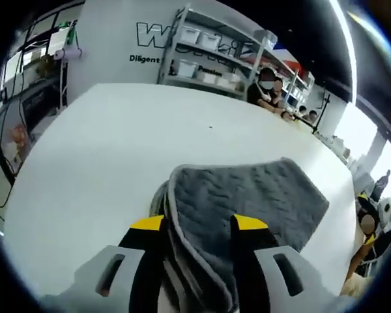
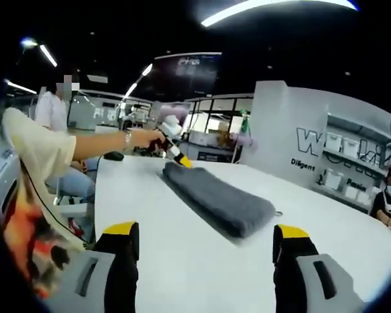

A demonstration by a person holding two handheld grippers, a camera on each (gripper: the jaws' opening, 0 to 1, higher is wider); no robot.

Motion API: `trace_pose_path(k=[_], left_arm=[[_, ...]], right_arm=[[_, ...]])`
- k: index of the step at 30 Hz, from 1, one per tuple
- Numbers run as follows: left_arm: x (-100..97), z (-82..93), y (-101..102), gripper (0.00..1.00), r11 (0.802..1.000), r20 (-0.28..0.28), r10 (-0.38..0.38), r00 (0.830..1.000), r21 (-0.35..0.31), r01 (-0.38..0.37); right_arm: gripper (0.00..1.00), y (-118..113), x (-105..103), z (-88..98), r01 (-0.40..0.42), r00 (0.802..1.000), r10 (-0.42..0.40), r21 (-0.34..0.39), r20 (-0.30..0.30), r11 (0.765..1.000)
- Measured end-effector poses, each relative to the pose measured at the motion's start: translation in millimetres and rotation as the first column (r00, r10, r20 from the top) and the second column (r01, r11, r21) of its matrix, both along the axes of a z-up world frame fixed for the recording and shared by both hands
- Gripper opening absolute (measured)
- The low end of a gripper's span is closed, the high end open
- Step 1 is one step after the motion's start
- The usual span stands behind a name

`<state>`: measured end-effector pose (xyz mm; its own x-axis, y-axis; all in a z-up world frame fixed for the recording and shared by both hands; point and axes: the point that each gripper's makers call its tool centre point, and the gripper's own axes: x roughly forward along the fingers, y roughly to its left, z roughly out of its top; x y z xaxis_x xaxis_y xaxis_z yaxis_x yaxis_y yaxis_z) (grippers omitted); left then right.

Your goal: Fold the towel on the table until its edges align and the towel forms a compact rectangular stack.

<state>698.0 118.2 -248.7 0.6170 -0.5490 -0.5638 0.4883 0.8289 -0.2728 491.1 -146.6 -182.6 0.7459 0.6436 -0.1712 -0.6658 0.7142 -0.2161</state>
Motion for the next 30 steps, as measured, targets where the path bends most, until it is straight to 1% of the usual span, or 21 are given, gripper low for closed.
trace_pose_path(k=[1,2,4,5,8,9,10,12,14,16,18,19,20,21,22,24,26,27,30], left_arm=[[-1.3,0.0,-1.5,0.3,1.0,0.005,0.002,1.0,0.002,-0.002],[-1.7,1.0,-2.7,0.25,1.0,0.033,0.003,0.999,0.013,-0.004],[-6.1,-0.5,-5.1,0.14,0.998,0.067,-0.03,0.997,0.048,0.027],[-10.0,-3.2,-6.8,0.08,0.998,0.062,-0.034,0.997,0.057,0.03],[-18.8,-8.8,-11.0,0.03,0.996,0.065,-0.041,0.997,0.077,0.036],[9.2,4.8,6.2,0.03,0.996,0.061,-0.041,0.997,0.079,0.036],[25.9,12.7,16.1,0.02,0.996,0.07,-0.039,0.997,0.084,0.033],[30.6,15.6,17.1,0.02,0.996,0.081,-0.041,0.996,0.085,0.034],[36.9,26.2,13.2,0.02,0.997,0.115,-0.057,0.992,0.067,0.05],[33.9,34.1,3.8,0.02,0.996,0.124,-0.081,0.989,0.049,0.075],[38.6,47.9,-6.2,0.02,0.993,0.138,-0.113,0.984,0.04,0.109],[37.7,46.0,-13.5,0.02,0.991,0.14,-0.131,0.981,0.033,0.128],[36.1,47.9,-22.0,0.02,0.989,0.139,-0.151,0.979,0.021,0.15],[33.3,51.2,-35.5,0.02,0.985,0.141,-0.172,0.975,0.017,0.171],[31.7,52.6,-42.1,0.02,0.982,0.142,-0.187,0.972,0.017,0.187],[27.2,53.1,-52.8,0.02,0.968,0.138,-0.251,0.958,0.028,0.249],[14.1,51.1,-78.7,0.03,0.953,0.124,-0.303,0.945,0.033,0.301],[6.9,46.9,-89.8,0.03,0.941,0.11,-0.337,0.935,0.034,0.336],[-3.2,32.9,-107.7,0.04,0.921,0.089,-0.388,0.917,0.075,0.382]], right_arm=[[0.85,-0.2,0.1,0.1,0.001,1.0,-0.001,0.001,0.0,1.0],[0.85,-1.3,0.2,0.8,0.004,1.0,-0.004,0.004,0.001,1.0],[0.85,-2.0,-0.2,1.6,0.005,1.0,-0.005,0.008,0.003,1.0],[0.85,-2.2,-0.6,1.8,0.006,1.0,-0.006,0.008,0.004,1.0],[0.85,-1.9,-1.9,2.8,0.004,1.0,-0.004,0.009,0.008,1.0],[0.85,-1.7,-2.3,3.0,0.003,1.0,-0.003,0.01,0.009,1.0],[0.85,-1.6,-2.5,3.1,0.002,1.0,-0.002,0.01,0.009,1.0],[0.85,-1.6,-2.5,3.5,0.002,1.0,-0.003,0.012,0.01,1.0],[0.85,-1.5,-2.5,3.9,0.002,1.0,-0.002,0.013,0.011,1.0],[0.85,-0.8,-2.4,4.3,0.001,1.0,-0.001,0.014,0.012,1.0],[0.85,1.4,-3.0,4.1,-0.003,1.0,0.003,0.012,0.012,1.0],[0.85,2.6,-3.4,3.8,-0.005,1.0,0.005,0.01,0.011,1.0],[0.85,3.5,-3.6,3.6,-0.007,1.0,0.007,0.008,0.011,1.0],[0.85,4.3,-4.1,3.4,-0.01,1.0,0.01,0.006,0.011,1.0],[0.85,4.9,-4.6,3.4,-0.013,1.0,0.013,0.005,0.011,1.0],[0.85,5.5,-5.7,4.4,-0.017,1.0,0.017,0.008,0.014,1.0],[0.85,4.8,-6.2,5.6,-0.019,1.0,0.019,0.014,0.016,1.0],[0.85,4.1,-5.9,5.9,-0.017,1.0,0.017,0.017,0.017,1.0],[0.85,2.4,-5.1,5.7,-0.011,1.0,0.011,0.017,0.016,1.0]])
